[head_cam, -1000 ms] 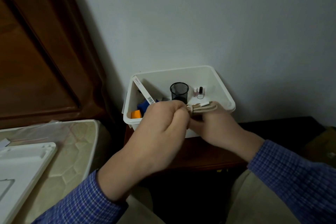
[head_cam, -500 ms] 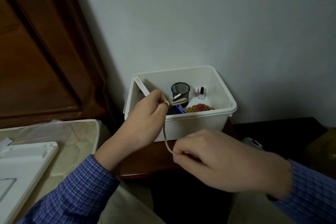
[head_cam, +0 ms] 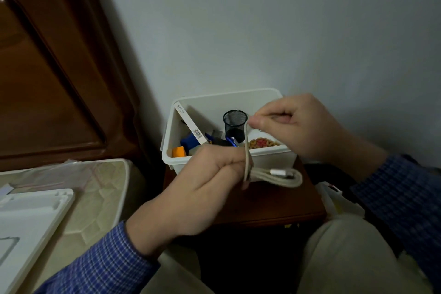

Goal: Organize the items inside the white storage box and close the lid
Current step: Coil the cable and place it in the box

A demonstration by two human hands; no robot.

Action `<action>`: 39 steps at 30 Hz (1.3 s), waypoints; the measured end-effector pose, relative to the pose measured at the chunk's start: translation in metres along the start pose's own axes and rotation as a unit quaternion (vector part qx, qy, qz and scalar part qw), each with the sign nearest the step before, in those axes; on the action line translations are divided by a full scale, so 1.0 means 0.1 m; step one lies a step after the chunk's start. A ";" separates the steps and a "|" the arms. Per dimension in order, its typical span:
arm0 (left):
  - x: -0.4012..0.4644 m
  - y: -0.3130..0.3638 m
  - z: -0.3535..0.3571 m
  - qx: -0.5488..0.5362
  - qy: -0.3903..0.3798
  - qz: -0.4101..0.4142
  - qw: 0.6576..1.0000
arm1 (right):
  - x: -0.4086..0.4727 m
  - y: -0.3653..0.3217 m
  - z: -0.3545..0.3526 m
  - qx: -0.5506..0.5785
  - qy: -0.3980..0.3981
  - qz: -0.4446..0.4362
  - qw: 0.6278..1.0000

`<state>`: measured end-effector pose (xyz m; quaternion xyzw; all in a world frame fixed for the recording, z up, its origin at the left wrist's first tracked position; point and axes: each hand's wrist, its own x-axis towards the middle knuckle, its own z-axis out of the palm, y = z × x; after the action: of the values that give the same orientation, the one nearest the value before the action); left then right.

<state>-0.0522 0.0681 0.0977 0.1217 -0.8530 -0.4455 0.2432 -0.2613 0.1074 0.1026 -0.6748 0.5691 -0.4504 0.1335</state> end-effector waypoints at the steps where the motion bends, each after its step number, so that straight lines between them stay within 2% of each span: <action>1: 0.00 -0.01 0.01 -0.012 0.053 0.004 0.998 | -0.03 0.06 0.07 -0.010 -0.016 0.024 1.000; 3: 0.03 -0.07 0.03 -0.011 0.177 -0.021 0.984 | -0.14 0.17 0.23 -0.048 -0.059 0.066 0.995; 5: 0.09 -0.15 0.05 -0.017 0.238 -0.054 0.970 | -0.28 0.20 0.38 -0.081 -0.106 0.100 0.986; 7: 0.13 -0.23 0.08 0.023 0.243 -0.060 0.968 | -0.41 0.10 0.52 -0.127 -0.161 0.083 0.975; 9: 0.17 -0.35 0.08 0.114 0.233 -0.078 0.963 | -0.51 -0.07 0.56 -0.152 -0.197 0.038 0.968; 11: 0.18 -0.46 0.04 0.220 0.205 -0.114 0.947 | -0.55 -0.22 0.49 -0.172 -0.207 0.006 0.963; 13: 0.15 -0.57 0.00 0.271 0.154 -0.158 0.937 | -0.54 -0.35 0.36 -0.201 -0.217 -0.018 0.955; 16: 0.07 -0.60 0.02 0.244 0.051 -0.160 0.955 | -0.44 -0.51 0.16 -0.235 -0.207 -0.066 0.948; 19: -0.04 -0.45 0.10 0.145 -0.053 -0.068 0.986 | -0.26 -0.51 -0.03 -0.231 -0.146 -0.113 0.955; 21: -0.16 -0.35 0.13 0.070 -0.070 -0.018 0.995 | -0.11 -0.38 -0.14 -0.201 -0.103 -0.119 0.967; 23: -0.15 -0.26 0.16 0.027 -0.040 -0.030 0.998 | 0.00 -0.21 -0.15 -0.134 -0.074 -0.071 0.986; 24: -0.03 -0.24 0.18 0.023 -0.016 -0.075 0.997 | 0.01 -0.12 -0.11 -0.101 -0.064 -0.035 0.992; 25: 0.08 -0.25 0.19 0.011 0.012 -0.159 0.987 | 0.00 -0.06 -0.05 -0.073 -0.061 -0.001 0.995; 27: 0.24 -0.28 0.19 0.034 0.052 -0.279 0.958 | -0.09 0.03 0.12 -0.041 -0.081 0.030 0.995; 28: 0.26 -0.25 0.18 0.049 0.094 -0.244 0.964 | -0.15 0.05 0.20 -0.039 -0.097 0.034 0.994; 30: 0.19 -0.15 0.16 0.076 0.167 -0.104 0.977 | -0.27 0.06 0.34 -0.062 -0.134 0.066 0.987; 31: 0.10 -0.15 0.12 0.099 0.183 -0.075 0.975 | -0.32 0.06 0.40 -0.085 -0.154 0.075 0.982; 33: 0.12 -0.24 0.10 0.144 0.199 -0.100 0.964 | -0.43 0.03 0.48 -0.109 -0.189 0.068 0.974; 35: 0.20 -0.32 0.11 0.159 0.180 -0.133 0.962 | -0.50 -0.02 0.48 -0.111 -0.192 0.053 0.974; 39: 0.17 -0.44 0.16 0.062 0.153 -0.128 0.978 | -0.52 -0.15 0.36 -0.167 -0.180 0.006 0.969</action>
<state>-0.0751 0.0470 0.0589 0.3111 -0.8094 -0.3949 0.3035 -0.2213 0.1465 0.0688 -0.7541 0.6069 -0.2198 0.1216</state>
